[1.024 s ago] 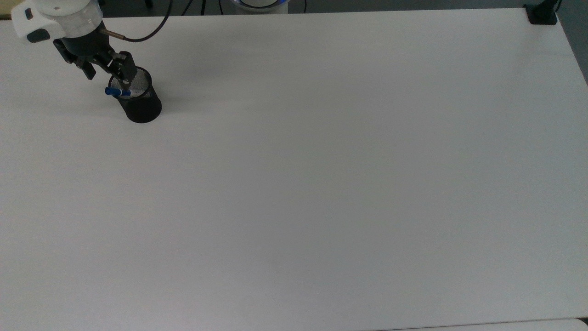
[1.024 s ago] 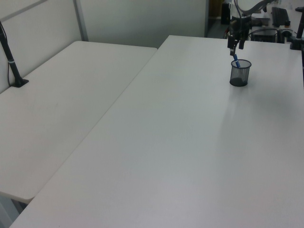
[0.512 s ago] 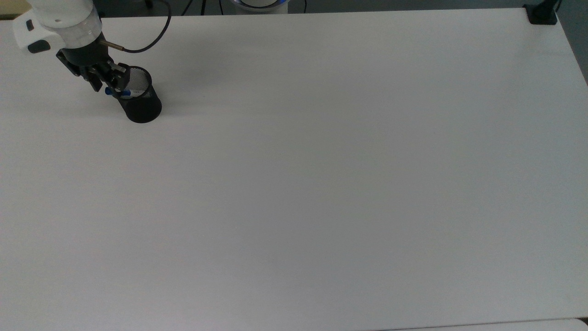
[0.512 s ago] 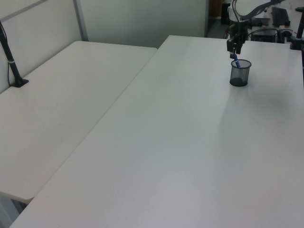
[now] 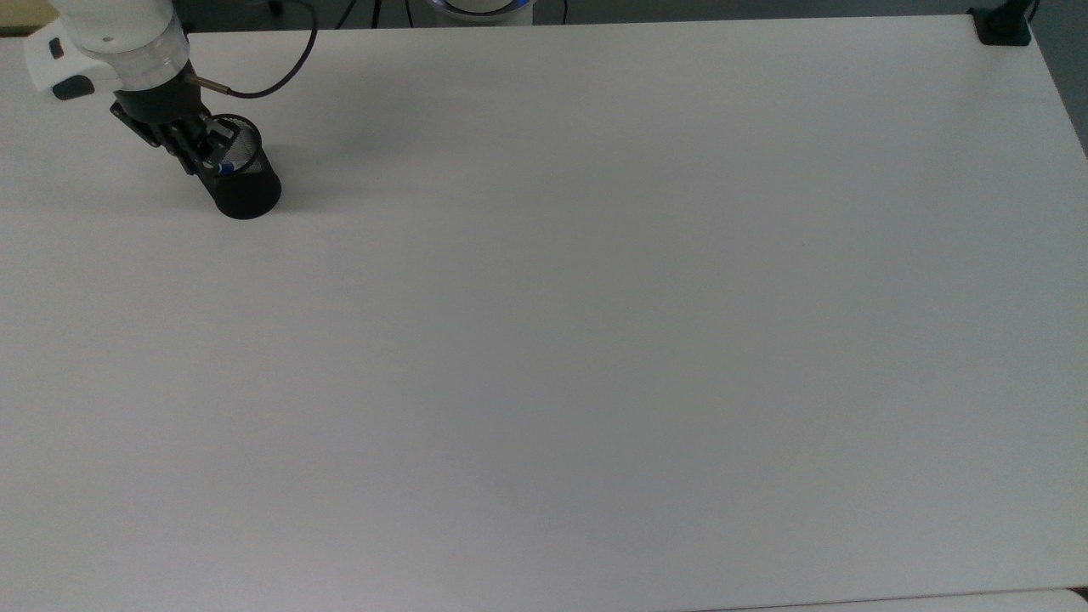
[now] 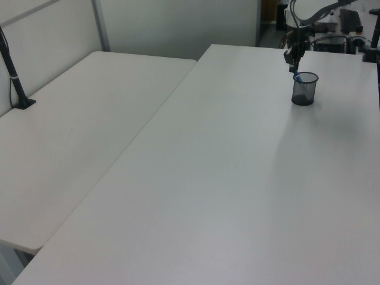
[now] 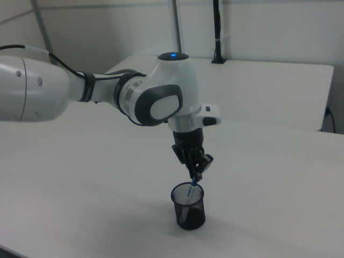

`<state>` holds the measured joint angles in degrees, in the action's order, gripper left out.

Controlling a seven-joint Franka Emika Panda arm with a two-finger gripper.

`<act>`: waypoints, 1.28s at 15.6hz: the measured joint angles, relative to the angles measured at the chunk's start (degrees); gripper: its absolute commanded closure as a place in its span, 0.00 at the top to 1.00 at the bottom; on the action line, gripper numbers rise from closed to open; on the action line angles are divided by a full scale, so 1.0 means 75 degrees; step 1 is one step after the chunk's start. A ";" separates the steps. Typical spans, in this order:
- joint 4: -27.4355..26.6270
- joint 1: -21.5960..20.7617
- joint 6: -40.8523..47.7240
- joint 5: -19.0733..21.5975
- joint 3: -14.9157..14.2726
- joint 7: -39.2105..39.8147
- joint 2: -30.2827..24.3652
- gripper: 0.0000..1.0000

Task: Remove the marker
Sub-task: 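Lift the marker straight up out of the mesh cup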

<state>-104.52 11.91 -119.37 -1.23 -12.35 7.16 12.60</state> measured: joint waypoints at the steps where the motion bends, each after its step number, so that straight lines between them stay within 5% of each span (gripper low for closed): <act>1: 0.0001 0.0000 0.0000 0.0000 0.0000 0.0000 0.0000 0.06; 12: 0.0644 -0.0107 0.0688 0.0169 0.0025 0.0000 -0.0866 0.06; 20: 0.0785 -0.1224 0.1955 0.0208 0.0078 -0.0207 -0.2064 0.08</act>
<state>-98.63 2.73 -104.71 0.33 -11.77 5.61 -2.88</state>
